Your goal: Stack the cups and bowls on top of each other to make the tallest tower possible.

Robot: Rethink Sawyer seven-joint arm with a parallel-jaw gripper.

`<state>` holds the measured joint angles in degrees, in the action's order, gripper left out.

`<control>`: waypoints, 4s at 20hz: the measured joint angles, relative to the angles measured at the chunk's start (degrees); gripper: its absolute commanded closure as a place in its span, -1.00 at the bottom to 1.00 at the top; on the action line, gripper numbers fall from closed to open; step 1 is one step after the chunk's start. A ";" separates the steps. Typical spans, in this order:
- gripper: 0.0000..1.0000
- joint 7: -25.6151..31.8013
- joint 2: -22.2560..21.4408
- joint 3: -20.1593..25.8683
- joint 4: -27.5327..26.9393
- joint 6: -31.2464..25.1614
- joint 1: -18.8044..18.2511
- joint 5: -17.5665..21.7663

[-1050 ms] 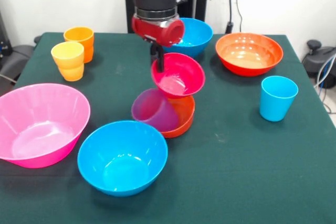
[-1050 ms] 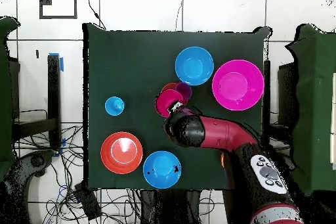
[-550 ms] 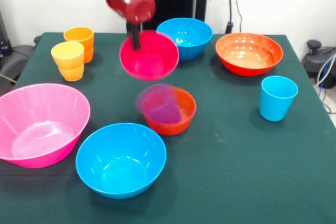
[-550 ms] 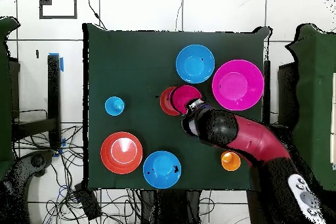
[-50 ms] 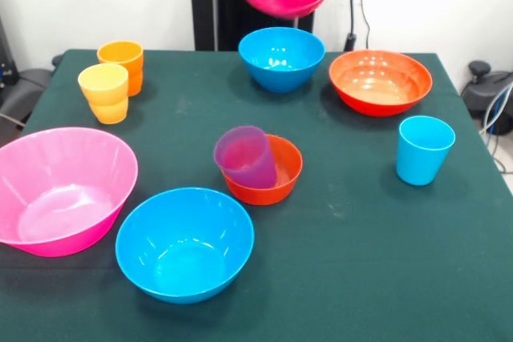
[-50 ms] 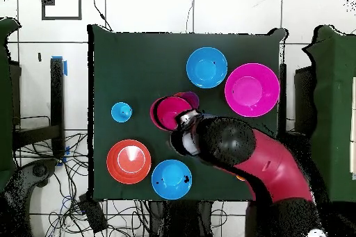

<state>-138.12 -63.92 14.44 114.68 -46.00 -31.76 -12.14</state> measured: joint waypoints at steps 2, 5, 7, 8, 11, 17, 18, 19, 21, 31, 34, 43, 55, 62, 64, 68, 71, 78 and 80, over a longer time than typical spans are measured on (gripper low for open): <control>1.00 0.00 -1.26 -0.02 0.14 -0.11 1.45 -0.51; 1.00 0.00 -2.84 -0.02 0.21 -0.11 3.36 -1.17; 1.00 0.00 -3.17 -0.03 0.20 -0.11 3.77 -1.36; 1.00 0.00 -3.15 -0.04 0.21 -0.07 3.83 -1.39; 1.00 0.00 -2.49 -0.40 0.19 0.56 3.83 -1.06; 1.00 0.00 0.33 -1.88 0.16 4.36 3.86 4.25; 1.00 0.00 0.89 -2.14 0.15 5.24 3.87 5.34; 1.00 0.00 1.59 -2.48 0.17 6.34 3.87 6.53; 1.00 0.00 2.74 -3.04 0.16 8.22 3.86 8.30; 1.00 0.00 10.19 -6.90 0.15 19.41 5.85 13.07; 1.00 0.00 11.49 -7.79 0.25 20.85 7.16 13.07; 1.00 0.00 13.26 -9.17 0.48 21.36 10.45 12.99; 1.00 0.00 13.64 -9.39 0.50 27.69 7.06 13.01; 1.00 0.00 16.64 -7.92 0.50 40.82 1.20 13.63; 1.00 0.00 17.48 -7.54 0.50 43.67 0.18 13.96; 1.00 0.00 19.11 -7.07 0.49 48.31 -0.53 14.40; 1.00 0.00 19.78 -6.99 0.50 49.90 -0.28 14.50; 1.00 0.00 20.02 -7.00 0.52 50.55 2.03 14.50; 1.00 0.00 19.95 -7.04 0.55 50.55 3.10 14.50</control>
<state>-138.12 -43.98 7.40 115.23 4.54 -28.66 2.37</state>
